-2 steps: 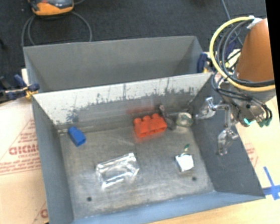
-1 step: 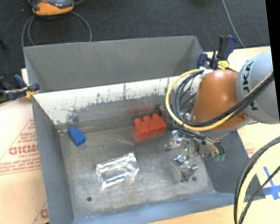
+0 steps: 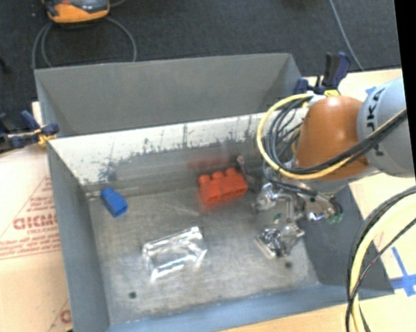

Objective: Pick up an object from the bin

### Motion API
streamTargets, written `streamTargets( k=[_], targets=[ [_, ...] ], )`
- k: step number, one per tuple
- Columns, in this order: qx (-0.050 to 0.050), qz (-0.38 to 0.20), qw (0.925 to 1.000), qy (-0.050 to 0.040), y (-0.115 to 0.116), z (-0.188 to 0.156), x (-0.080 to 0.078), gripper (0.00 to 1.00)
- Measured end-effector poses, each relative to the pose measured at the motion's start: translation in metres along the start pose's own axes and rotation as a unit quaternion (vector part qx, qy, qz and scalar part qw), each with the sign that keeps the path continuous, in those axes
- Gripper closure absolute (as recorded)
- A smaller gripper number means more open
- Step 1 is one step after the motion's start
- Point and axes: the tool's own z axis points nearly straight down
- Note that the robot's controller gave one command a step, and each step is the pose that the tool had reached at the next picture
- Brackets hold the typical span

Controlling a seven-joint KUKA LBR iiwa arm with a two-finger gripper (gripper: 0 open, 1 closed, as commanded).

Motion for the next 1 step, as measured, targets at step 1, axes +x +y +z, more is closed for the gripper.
streamTargets(
  k=[1],
  targets=[
    [0.002, -0.001, 1.0, -0.0035, -0.0004, -0.0025, -0.0019, 1.0]
  ],
)
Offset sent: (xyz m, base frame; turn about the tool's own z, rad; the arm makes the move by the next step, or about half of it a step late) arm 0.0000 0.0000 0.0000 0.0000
